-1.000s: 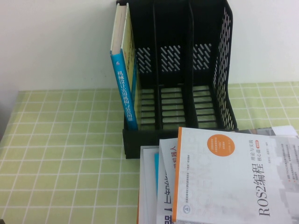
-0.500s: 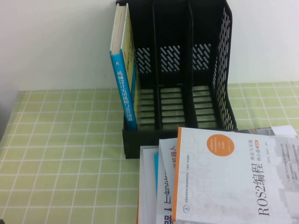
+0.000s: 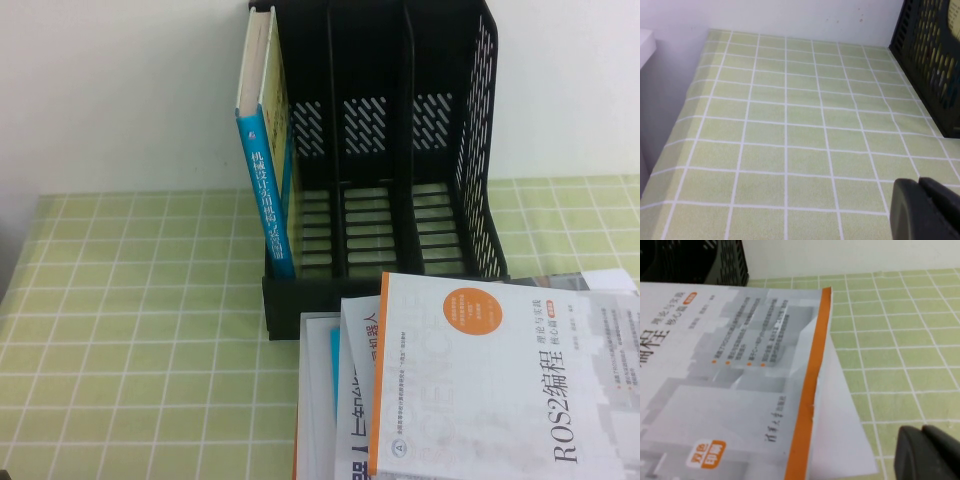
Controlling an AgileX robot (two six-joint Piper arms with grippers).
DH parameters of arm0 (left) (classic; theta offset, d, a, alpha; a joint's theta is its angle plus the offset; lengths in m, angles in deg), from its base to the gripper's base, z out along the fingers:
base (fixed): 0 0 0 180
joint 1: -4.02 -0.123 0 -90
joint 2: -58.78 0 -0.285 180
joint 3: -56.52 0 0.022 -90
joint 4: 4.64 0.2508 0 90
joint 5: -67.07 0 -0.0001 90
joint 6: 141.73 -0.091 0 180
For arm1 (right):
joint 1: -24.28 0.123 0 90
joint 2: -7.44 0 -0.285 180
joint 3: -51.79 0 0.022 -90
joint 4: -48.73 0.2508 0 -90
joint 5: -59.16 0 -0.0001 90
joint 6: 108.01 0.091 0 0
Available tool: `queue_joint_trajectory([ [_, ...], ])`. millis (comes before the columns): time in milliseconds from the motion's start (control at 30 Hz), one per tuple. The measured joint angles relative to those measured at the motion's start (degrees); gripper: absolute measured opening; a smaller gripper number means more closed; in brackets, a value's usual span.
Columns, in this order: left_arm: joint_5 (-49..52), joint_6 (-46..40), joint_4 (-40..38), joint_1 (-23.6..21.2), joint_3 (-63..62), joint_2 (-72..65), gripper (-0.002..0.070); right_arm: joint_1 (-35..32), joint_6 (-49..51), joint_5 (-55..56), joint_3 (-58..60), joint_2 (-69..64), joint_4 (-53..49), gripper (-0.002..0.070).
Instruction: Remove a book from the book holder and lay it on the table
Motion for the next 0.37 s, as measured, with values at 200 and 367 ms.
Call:
queue_joint_trajectory([
  [200,0.04,-0.13,0.0,0.0,0.0,0.0,-0.0003,0.0,-0.21,0.0,0.0,0.0,0.95,-0.0001],
  [367,0.04,-0.13,0.0,0.0,0.0,0.0,-0.0003,0.0,-0.35,-0.03,0.0,0.0,1.05,-0.0001],
])
